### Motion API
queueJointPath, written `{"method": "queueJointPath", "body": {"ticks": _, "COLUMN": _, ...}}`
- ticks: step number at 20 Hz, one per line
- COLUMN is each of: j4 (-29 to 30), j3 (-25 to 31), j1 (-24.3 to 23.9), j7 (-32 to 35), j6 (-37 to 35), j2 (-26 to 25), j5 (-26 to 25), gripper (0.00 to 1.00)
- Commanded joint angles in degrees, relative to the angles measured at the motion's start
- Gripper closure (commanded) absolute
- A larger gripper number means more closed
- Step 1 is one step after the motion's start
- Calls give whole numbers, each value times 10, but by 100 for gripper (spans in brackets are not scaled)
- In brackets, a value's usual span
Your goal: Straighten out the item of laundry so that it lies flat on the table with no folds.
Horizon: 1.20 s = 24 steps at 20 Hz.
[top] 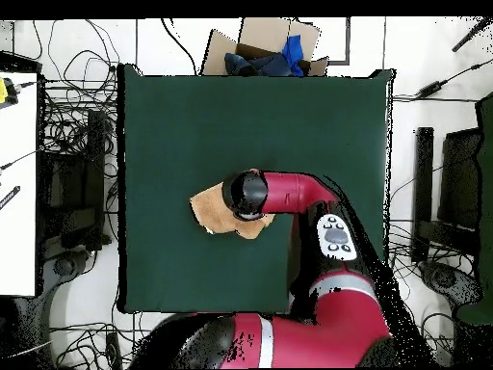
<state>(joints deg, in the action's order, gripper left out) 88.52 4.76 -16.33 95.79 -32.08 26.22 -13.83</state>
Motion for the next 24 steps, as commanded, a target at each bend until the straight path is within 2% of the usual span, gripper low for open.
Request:
{"method": "queueJointPath", "body": {"ticks": 1, "j4": -134, "j3": -23, "j1": 0, "j7": 57, "j6": 49, "j2": -115, "j5": -36, "gripper": 100}}
{"method": "queueJointPath", "body": {"ticks": 6, "j4": -189, "j3": -17, "j1": -9, "j7": 18, "j6": 59, "j2": -159, "j5": -49, "gripper": 100}}
{"method": "queueJointPath", "body": {"ticks": 24, "j4": -208, "j3": -7, "j1": -18, "j7": 27, "j6": 78, "j2": -174, "j5": -73, "gripper": 100}}
